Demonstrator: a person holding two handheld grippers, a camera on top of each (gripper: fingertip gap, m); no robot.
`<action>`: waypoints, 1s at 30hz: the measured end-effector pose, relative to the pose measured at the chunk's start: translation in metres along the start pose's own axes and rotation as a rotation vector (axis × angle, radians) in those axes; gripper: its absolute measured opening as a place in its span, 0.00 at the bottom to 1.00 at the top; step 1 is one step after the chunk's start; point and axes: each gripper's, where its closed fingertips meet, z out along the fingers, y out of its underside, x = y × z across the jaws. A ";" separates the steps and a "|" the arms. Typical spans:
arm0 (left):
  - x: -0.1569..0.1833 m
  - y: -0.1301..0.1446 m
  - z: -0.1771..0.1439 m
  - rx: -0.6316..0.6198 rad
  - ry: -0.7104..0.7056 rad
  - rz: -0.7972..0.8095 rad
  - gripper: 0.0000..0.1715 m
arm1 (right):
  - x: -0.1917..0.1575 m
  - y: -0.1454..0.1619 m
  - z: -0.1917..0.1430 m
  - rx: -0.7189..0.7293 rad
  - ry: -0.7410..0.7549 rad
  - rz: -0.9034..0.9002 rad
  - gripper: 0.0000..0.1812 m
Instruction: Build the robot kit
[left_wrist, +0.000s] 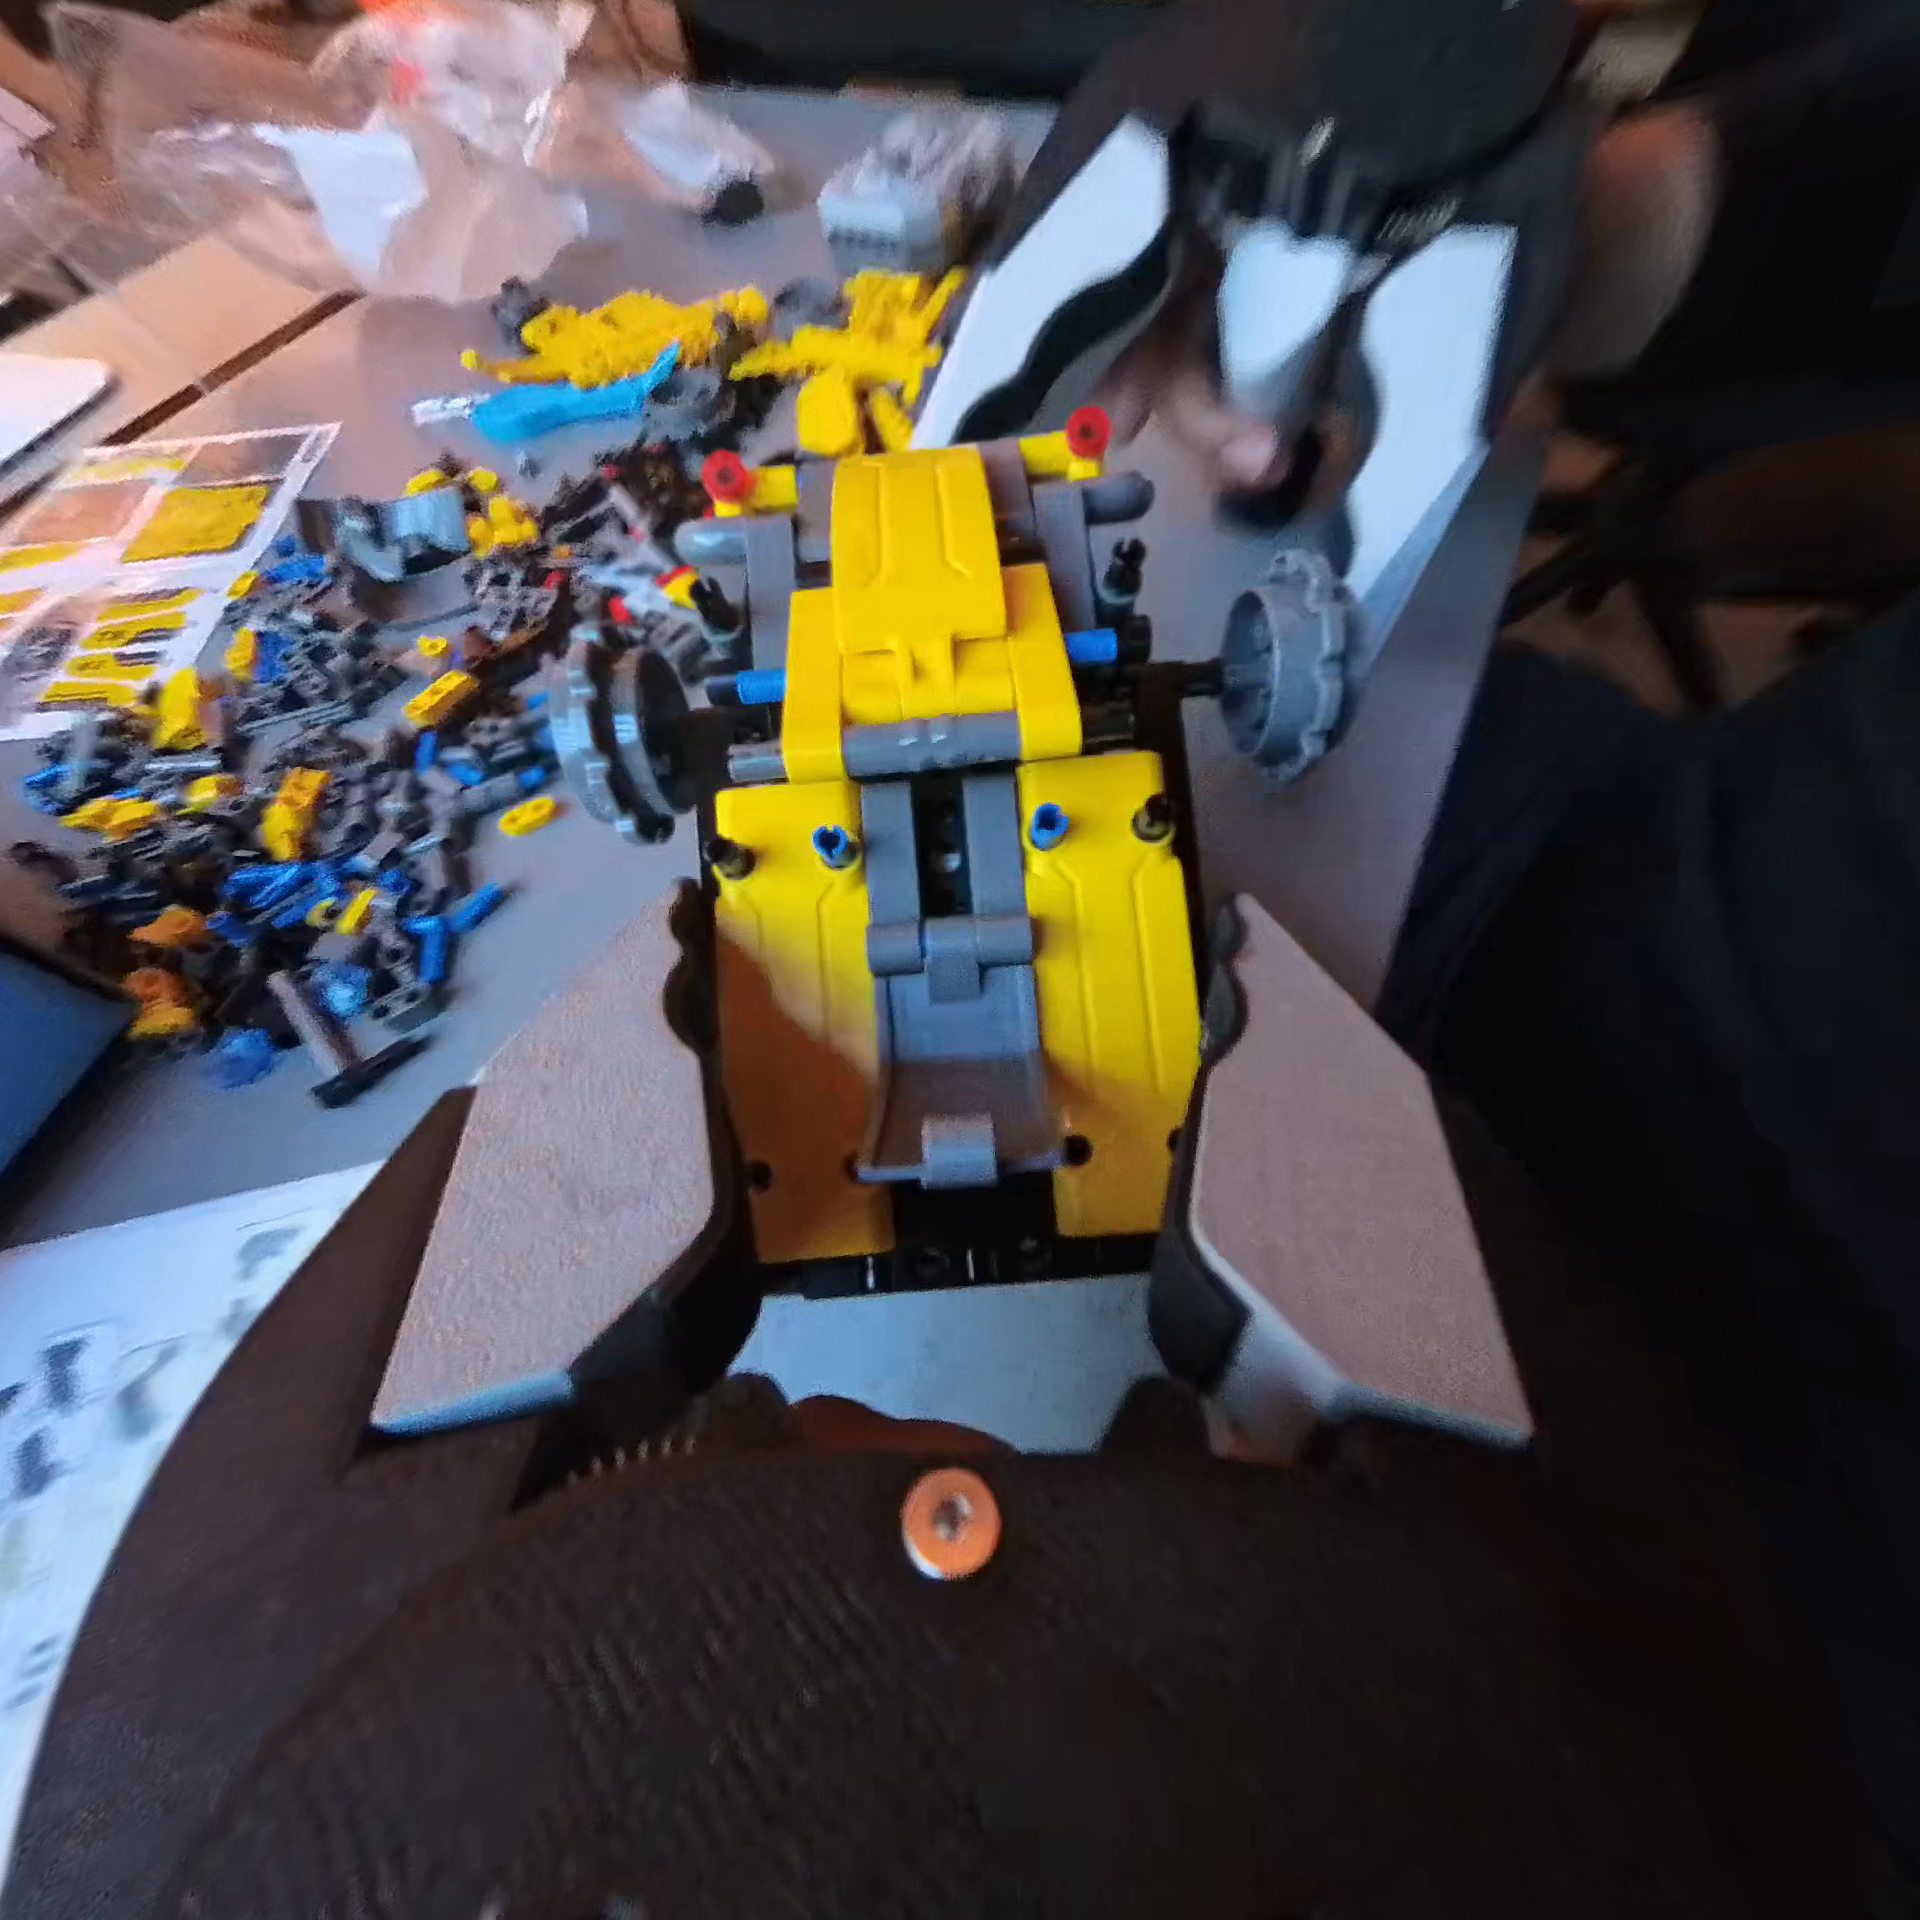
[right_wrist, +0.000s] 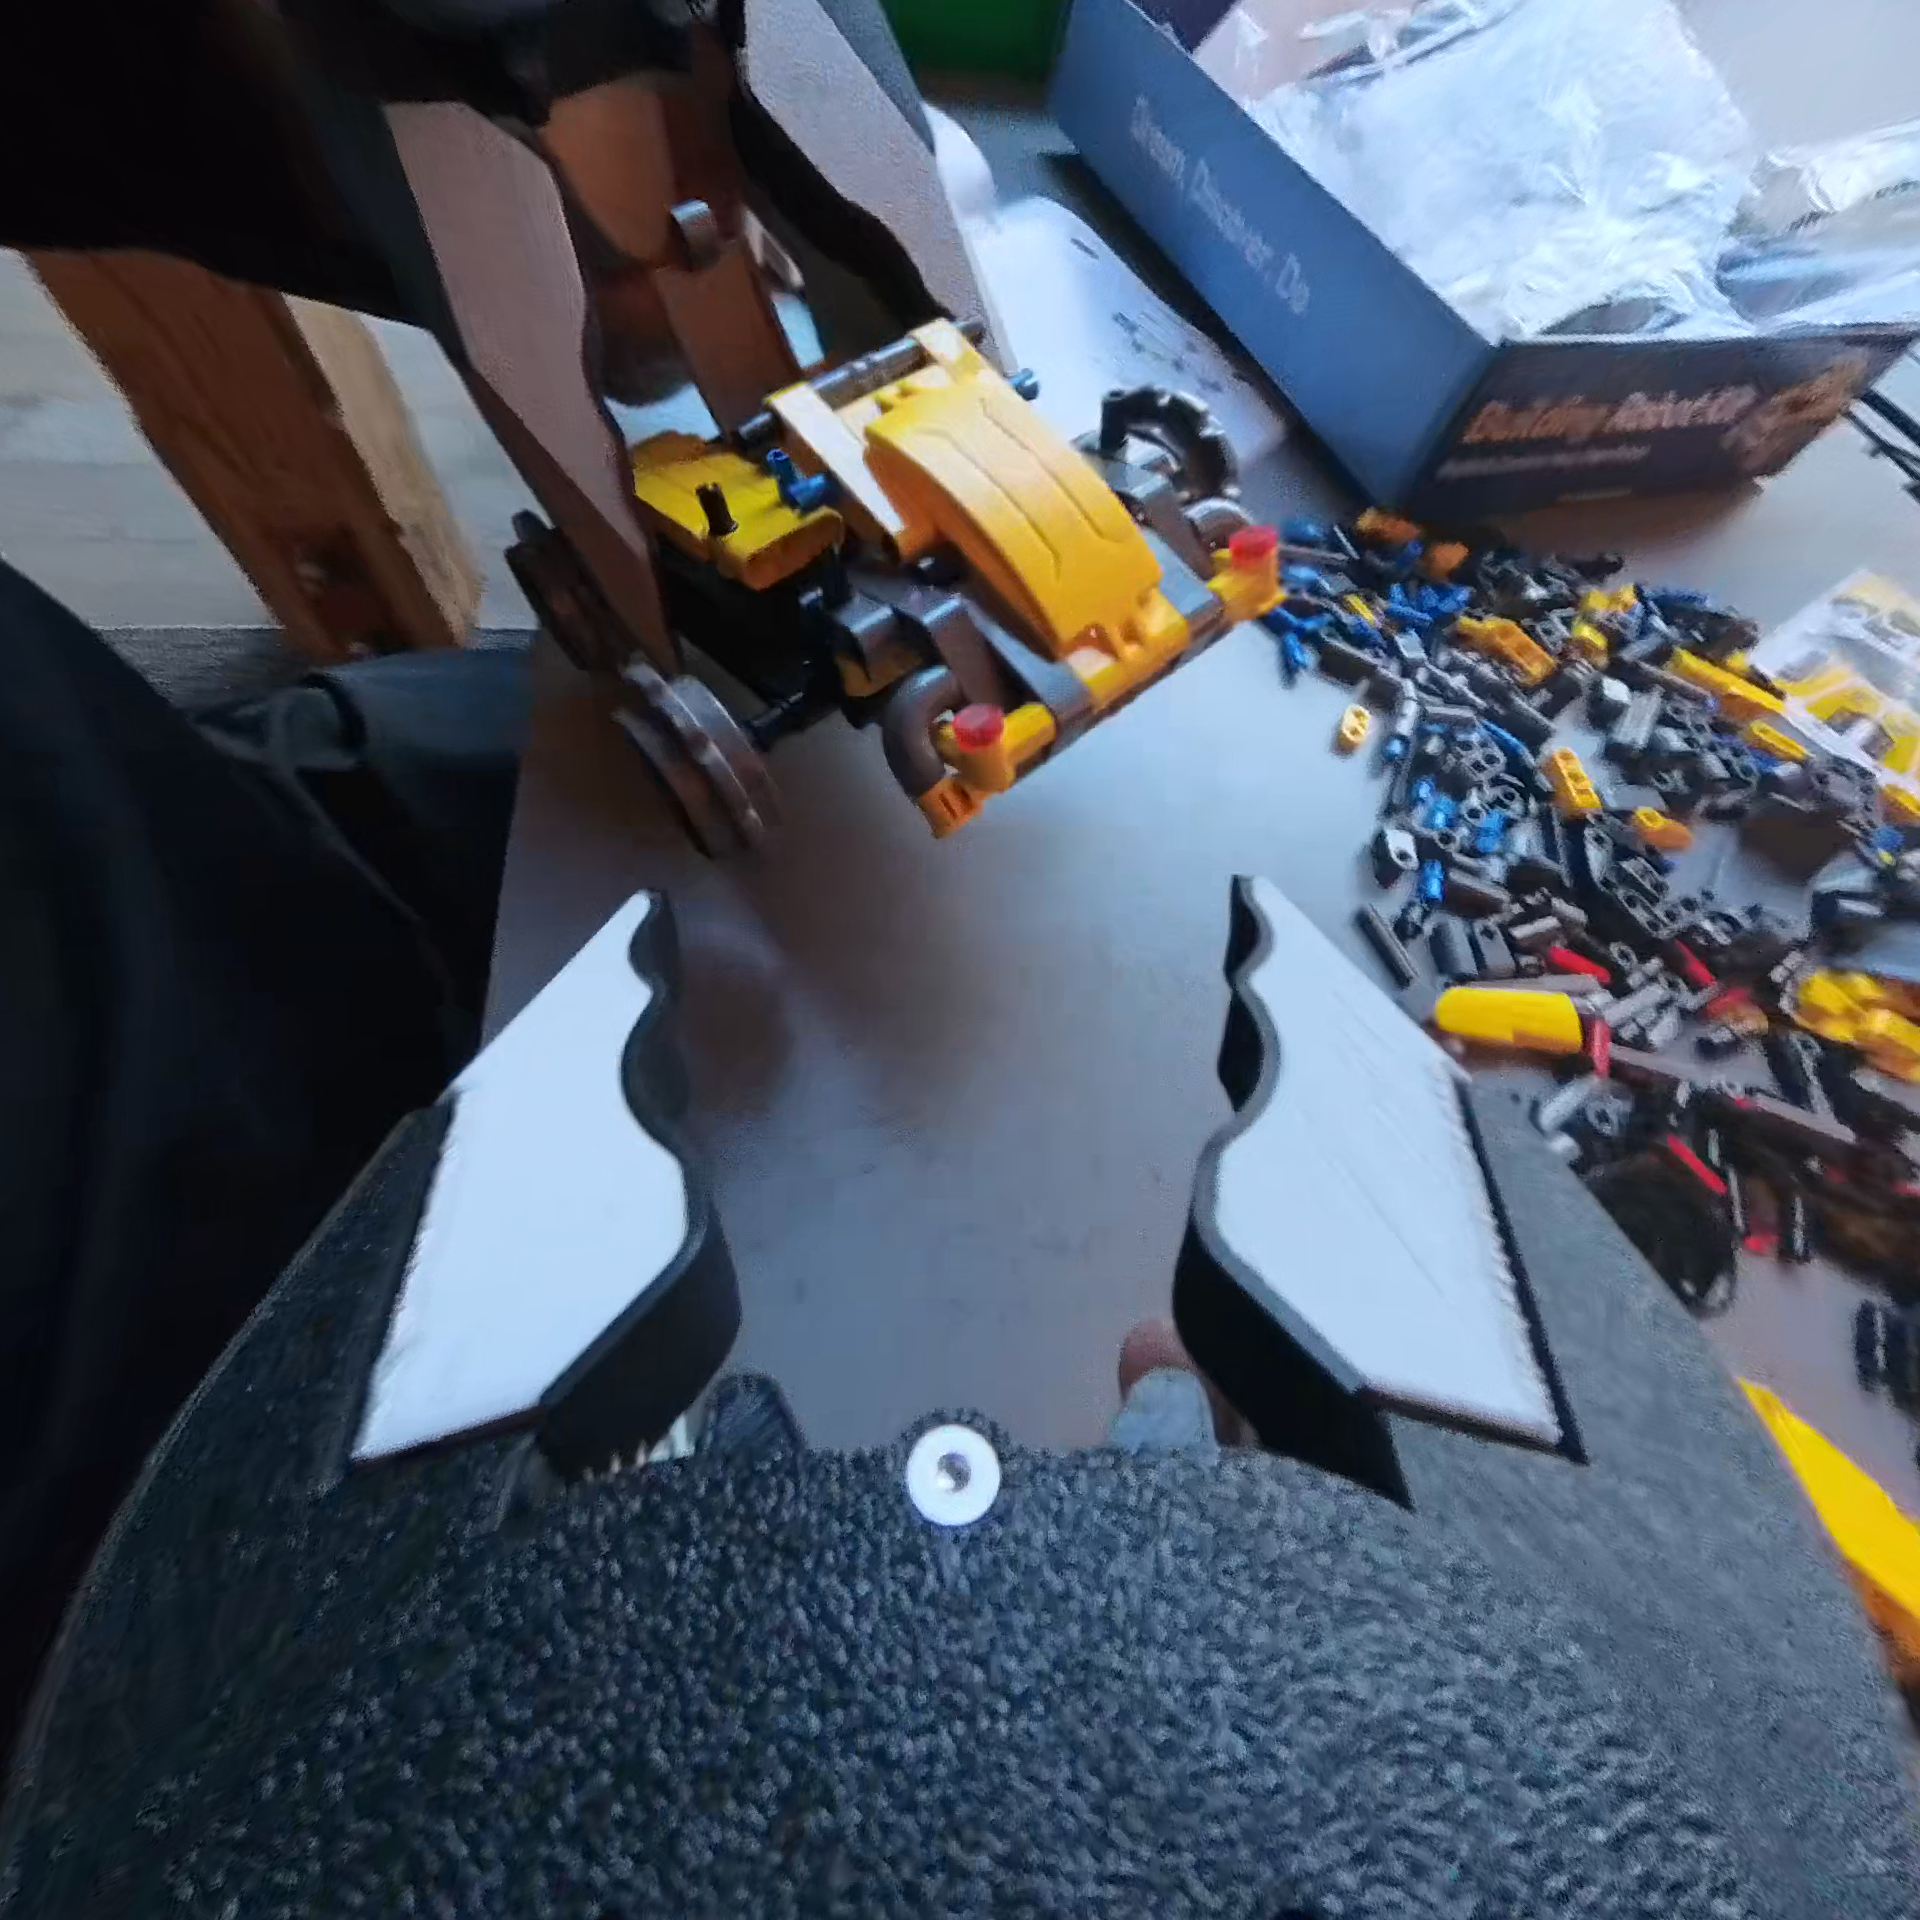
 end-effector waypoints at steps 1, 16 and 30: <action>0.004 -0.007 -0.002 0.037 0.045 -0.047 0.54 | -0.001 -0.004 0.002 0.017 -0.032 0.000 0.59; 0.029 -0.033 0.005 0.286 0.433 -1.105 0.54 | 0.020 -0.099 -0.027 0.302 -0.119 0.293 0.53; 0.021 -0.022 0.011 0.160 0.485 -1.176 0.55 | 0.012 -0.098 0.002 -0.009 -0.041 -0.094 0.23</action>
